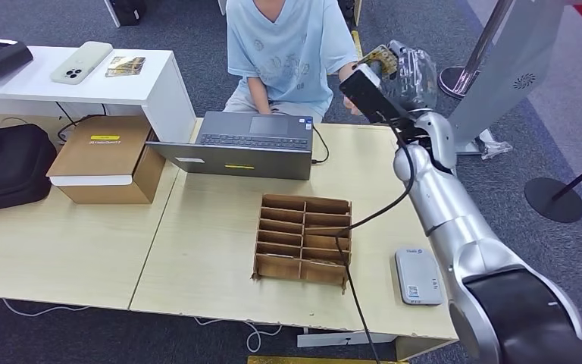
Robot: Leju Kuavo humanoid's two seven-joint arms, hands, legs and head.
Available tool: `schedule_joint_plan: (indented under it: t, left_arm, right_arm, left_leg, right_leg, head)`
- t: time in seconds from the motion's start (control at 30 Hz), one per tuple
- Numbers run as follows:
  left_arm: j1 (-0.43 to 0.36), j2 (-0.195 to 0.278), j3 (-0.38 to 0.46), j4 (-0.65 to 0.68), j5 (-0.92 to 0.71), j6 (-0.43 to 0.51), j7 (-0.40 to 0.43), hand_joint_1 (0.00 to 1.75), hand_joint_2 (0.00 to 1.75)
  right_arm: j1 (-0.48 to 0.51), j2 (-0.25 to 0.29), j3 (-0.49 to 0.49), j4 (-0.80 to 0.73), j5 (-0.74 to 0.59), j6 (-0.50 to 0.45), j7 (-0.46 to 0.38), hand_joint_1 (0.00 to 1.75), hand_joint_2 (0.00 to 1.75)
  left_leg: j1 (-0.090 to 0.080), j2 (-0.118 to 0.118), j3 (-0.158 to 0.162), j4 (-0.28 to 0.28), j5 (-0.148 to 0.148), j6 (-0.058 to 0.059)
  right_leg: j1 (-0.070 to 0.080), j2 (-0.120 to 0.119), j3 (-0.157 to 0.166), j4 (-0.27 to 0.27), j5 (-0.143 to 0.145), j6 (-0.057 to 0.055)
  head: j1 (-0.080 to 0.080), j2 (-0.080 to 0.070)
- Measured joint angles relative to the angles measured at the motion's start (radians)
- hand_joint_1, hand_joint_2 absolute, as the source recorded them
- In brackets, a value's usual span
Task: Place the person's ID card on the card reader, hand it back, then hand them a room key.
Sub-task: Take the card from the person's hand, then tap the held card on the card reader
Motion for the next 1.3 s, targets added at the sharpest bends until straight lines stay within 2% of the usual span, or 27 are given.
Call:
schedule_joint_plan:
  t: [0.07, 0.2, 0.27, 0.37, 0.57, 0.77, 1.03, 1.3]
  left_arm:
    - [0.0, 0.002, 0.004, 0.0, 0.002, -0.001, 0.001, 0.0, 0.0]
    - [0.001, 0.008, 0.02, 0.001, 0.018, -0.007, 0.004, 0.0, 0.0]
    - [0.0, 0.01, 0.03, 0.001, 0.026, -0.009, 0.004, 0.0, 0.0]
    - [0.001, 0.011, 0.042, 0.001, 0.03, -0.01, 0.004, 0.0, 0.0]
    - [0.003, 0.01, 0.056, 0.002, 0.031, -0.001, 0.0, 0.0, 0.0]
    - [0.003, 0.006, 0.07, 0.003, 0.03, 0.007, -0.008, 0.0, 0.0]
    - [0.003, 0.002, 0.073, 0.004, 0.019, 0.005, -0.008, 0.0, 0.0]
    - [0.002, 0.002, 0.073, 0.004, 0.007, -0.001, -0.008, 0.0, 0.0]
  right_arm:
    - [0.01, -0.03, -0.011, -0.03, -0.089, 0.141, 0.01, 1.75, 1.75]
    - [0.016, -0.112, -0.028, -0.045, -0.278, 0.499, -0.008, 1.75, 1.75]
    - [0.031, -0.154, -0.032, -0.045, -0.35, 0.607, -0.034, 1.75, 1.75]
    - [0.077, -0.217, -0.033, -0.052, -0.418, 0.695, -0.073, 1.75, 1.75]
    - [0.203, -0.324, -0.038, -0.091, -0.493, 0.765, -0.138, 1.75, 1.75]
    - [0.373, -0.399, -0.094, -0.179, -0.56, 0.797, -0.191, 1.75, 1.75]
    - [0.589, -0.434, -0.217, -0.301, -0.559, 0.805, -0.179, 1.75, 1.75]
    - [0.698, -0.442, -0.269, -0.334, -0.514, 0.808, -0.161, 1.75, 1.75]
  left_leg:
    - [0.0, 0.0, 0.0, 0.0, 0.0, 0.0]
    - [0.0, -0.002, 0.0, 0.0, 0.0, 0.0]
    - [0.0, -0.002, 0.0, 0.001, 0.0, 0.001]
    - [0.0, -0.004, -0.001, 0.001, 0.0, 0.001]
    - [0.0, -0.004, -0.001, 0.001, -0.001, 0.002]
    - [0.0, -0.004, -0.002, 0.001, -0.001, 0.002]
    - [-0.001, -0.003, -0.002, 0.0, -0.002, 0.003]
    - [-0.001, -0.003, -0.002, 0.0, -0.002, 0.003]
  right_leg:
    - [0.0, 0.0, 0.0, 0.0, 0.0, 0.0]
    - [0.0, -0.002, 0.0, -0.001, 0.0, 0.001]
    - [0.0, -0.002, 0.0, -0.001, 0.001, 0.001]
    - [0.0, -0.004, 0.001, -0.001, 0.0, 0.001]
    - [0.0, -0.004, 0.0, -0.001, 0.0, 0.001]
    - [0.0, -0.005, 0.0, -0.001, 0.0, 0.001]
    - [0.0, -0.005, 0.0, -0.001, 0.0, 0.002]
    - [0.0, -0.004, 0.0, -0.001, 0.0, 0.002]
  head:
    - [0.0, 0.0]
    - [0.0, 0.0]
    - [0.0, 0.0]
    - [0.0, 0.0]
    - [0.0, 0.0]
    - [0.0, 0.0]
    - [0.0, 0.0]
    - [0.0, 0.0]
